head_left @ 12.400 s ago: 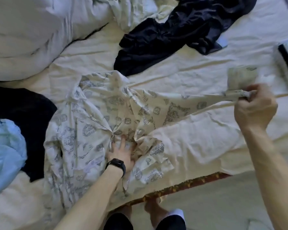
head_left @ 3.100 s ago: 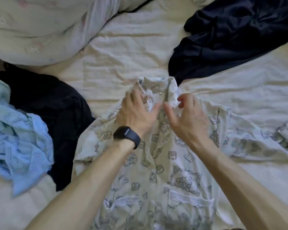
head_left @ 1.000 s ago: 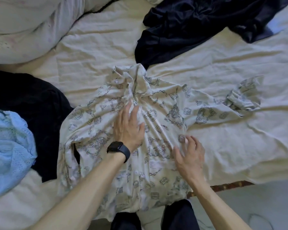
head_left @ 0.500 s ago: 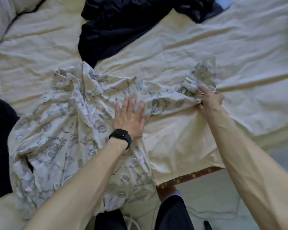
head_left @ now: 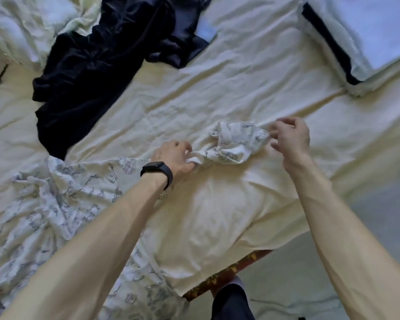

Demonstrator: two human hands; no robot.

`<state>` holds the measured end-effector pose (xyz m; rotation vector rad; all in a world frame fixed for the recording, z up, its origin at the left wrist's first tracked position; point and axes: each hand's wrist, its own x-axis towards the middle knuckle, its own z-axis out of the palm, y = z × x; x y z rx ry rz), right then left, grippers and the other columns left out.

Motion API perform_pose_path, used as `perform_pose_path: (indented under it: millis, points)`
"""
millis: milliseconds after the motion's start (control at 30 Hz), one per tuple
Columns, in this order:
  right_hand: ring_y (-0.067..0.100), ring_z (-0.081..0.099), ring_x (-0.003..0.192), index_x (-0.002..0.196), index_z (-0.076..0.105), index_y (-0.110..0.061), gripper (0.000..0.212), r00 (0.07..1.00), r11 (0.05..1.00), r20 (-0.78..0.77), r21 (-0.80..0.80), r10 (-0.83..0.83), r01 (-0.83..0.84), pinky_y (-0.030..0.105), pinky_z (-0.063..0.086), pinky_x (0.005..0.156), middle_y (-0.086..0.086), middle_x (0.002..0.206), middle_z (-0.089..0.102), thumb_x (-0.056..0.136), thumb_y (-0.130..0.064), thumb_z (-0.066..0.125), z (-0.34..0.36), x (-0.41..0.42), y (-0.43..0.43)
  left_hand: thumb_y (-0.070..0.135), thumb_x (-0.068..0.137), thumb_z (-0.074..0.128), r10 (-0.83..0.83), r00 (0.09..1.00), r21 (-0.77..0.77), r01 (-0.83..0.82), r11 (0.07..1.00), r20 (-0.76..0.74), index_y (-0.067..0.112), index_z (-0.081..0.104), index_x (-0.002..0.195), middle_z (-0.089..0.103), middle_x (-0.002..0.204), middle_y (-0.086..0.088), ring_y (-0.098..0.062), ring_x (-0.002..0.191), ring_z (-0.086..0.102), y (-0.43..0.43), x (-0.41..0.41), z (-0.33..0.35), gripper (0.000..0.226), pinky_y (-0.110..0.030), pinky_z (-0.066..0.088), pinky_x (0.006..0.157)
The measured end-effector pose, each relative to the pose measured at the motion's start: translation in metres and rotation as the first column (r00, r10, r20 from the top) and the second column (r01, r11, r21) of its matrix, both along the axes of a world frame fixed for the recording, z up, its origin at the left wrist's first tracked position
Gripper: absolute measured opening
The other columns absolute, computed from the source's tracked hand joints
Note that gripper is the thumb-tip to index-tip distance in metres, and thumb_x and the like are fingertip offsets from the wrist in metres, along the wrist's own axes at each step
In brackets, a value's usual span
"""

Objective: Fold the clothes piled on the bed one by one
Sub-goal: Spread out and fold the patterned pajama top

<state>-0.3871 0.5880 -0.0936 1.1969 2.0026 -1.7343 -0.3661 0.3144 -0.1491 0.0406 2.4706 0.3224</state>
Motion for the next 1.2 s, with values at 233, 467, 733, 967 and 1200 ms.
perform_pose_path:
  millis: [233, 467, 733, 967, 1200]
  points:
    - [0.032, 0.03, 0.139, 0.152, 0.036, -0.046, 0.098, 0.385, 0.155, 0.313, 0.565, 0.868, -0.81, 0.045, 0.035, 0.107, 0.002, 0.168, 0.008, 0.068, -0.016, 0.075, -0.048, 0.016, 0.01, 0.06, 0.087, 0.058, -0.102, 0.995, 0.099, 0.103, 0.99, -0.012, 0.041, 0.059, 0.098, 0.065, 0.098, 0.008, -0.022, 0.085, 0.061, 0.042, -0.023, 0.003, 0.022, -0.035, 0.053, 0.069]
    - [0.012, 0.056, 0.065, 0.075, 0.063, -0.01, 0.028, 0.825, 0.827, -0.092, 0.151, 0.558, -0.542, 0.041, 0.051, 0.063, -0.004, 0.068, 0.057, 0.073, -0.038, 0.064, -0.012, -0.032, 0.018, 0.041, 0.1, 0.052, 0.264, 0.958, 0.385, -0.288, 0.877, 0.115, 0.014, 0.06, 0.088, 0.059, 0.077, -0.001, -0.021, 0.07, 0.054, 0.041, -0.039, 0.028, 0.031, -0.03, 0.04, 0.063]
    - [0.024, 0.059, 0.119, 0.129, 0.054, -0.016, 0.072, 0.911, 0.873, 0.2, 0.272, 0.36, -0.405, 0.031, 0.041, 0.092, 0.003, 0.122, 0.062, 0.084, -0.071, 0.065, -0.03, -0.041, 0.031, 0.045, 0.099, 0.053, 0.249, 0.967, 0.232, -0.253, 0.939, 0.048, 0.023, 0.055, 0.123, 0.066, 0.109, -0.002, -0.023, 0.097, 0.061, 0.038, -0.049, 0.022, 0.033, -0.032, 0.048, 0.074]
    - [0.037, 0.061, 0.117, 0.113, 0.061, -0.018, 0.067, 0.758, 0.659, 0.425, 0.384, 0.495, -0.646, 0.041, 0.044, 0.088, 0.013, 0.121, 0.067, 0.081, -0.077, 0.057, -0.039, 0.003, 0.006, 0.055, 0.089, 0.055, 0.092, 0.996, 0.058, -0.09, 0.994, -0.022, 0.028, 0.054, 0.102, 0.06, 0.09, 0.005, -0.024, 0.085, 0.056, 0.023, -0.028, -0.001, 0.03, -0.035, 0.04, 0.066]
    - [0.005, 0.067, 0.076, 0.086, 0.067, -0.029, 0.009, 0.932, 0.913, -0.128, 0.286, 0.338, -0.292, 0.023, 0.046, 0.065, -0.014, 0.079, 0.066, 0.093, -0.028, 0.063, -0.017, -0.022, 0.005, 0.043, 0.086, 0.063, 0.433, 0.9, 0.394, -0.418, 0.819, 0.055, 0.025, 0.065, 0.092, 0.069, 0.082, 0.002, -0.021, 0.074, 0.064, 0.022, -0.03, 0.024, 0.019, -0.033, 0.051, 0.062]
